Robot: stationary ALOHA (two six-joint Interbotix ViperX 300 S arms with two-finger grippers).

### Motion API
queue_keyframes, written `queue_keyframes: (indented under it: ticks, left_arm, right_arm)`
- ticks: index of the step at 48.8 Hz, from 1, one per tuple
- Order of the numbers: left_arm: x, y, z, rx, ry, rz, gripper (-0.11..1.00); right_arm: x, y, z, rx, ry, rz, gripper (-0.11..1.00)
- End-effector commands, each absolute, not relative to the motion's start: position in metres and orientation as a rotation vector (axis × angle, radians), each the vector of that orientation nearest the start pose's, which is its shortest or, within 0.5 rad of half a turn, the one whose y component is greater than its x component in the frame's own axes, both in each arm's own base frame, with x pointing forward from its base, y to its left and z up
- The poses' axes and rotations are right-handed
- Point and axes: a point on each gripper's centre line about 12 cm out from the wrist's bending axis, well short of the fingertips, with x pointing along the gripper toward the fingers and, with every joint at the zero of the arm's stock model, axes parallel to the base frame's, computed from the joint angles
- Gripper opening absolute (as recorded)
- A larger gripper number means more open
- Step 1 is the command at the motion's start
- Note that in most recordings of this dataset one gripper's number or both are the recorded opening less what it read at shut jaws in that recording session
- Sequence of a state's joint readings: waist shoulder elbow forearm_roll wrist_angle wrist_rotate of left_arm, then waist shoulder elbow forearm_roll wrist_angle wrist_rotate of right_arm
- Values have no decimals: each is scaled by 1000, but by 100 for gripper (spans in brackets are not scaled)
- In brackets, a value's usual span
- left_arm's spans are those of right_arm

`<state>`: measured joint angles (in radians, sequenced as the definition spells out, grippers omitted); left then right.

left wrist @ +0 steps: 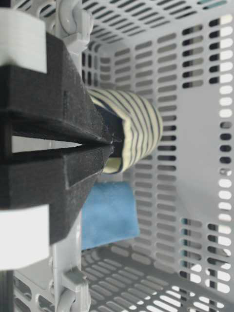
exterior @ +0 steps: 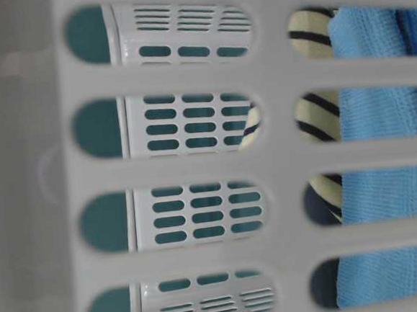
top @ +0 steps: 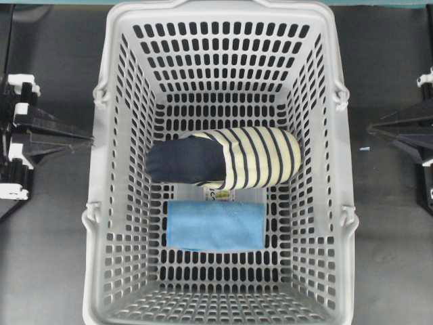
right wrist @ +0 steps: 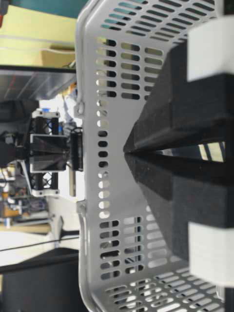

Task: Pick up the blue cloth from the shopping basket with the left arm.

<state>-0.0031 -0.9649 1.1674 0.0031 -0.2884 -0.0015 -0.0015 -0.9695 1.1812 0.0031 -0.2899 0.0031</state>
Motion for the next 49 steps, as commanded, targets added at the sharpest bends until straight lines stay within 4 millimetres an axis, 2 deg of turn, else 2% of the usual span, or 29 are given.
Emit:
queue_keyframes:
  ticks: [1,5,19,26,35,39,45,48,49]
  left_arm:
    - [203,-5,315,21,-88,-28,6]
    - [206,-7,327,9,-26,-37,0]
    - [227,-13,370,13,187,-51,0]
    - [243,-16,380,21,294,-58,0]
    - [276,-21,387,27,428,-61,0]
    - [291,-24,387,31,474,-67,0]
    - [311,-26,388,32,520,-66,0]
    - [321,-27,385,31,546,-66,0]
    - [324,-28,384,31,555,-65,1]
  right_arm:
    - [199,-1,302,15,-106,-6,1]
    - [198,-2,306,39,-95,-11,1]
    - [197,-2,312,98,32,-11,1]
    - [197,-1,315,83,73,-10,1]
    - [197,0,312,77,103,-3,3]
    - [197,0,313,81,101,-5,19]
    - [196,0,314,80,97,-4,58]
    - [196,-1,314,78,95,-8,74]
    - [196,-1,314,77,95,-7,76]
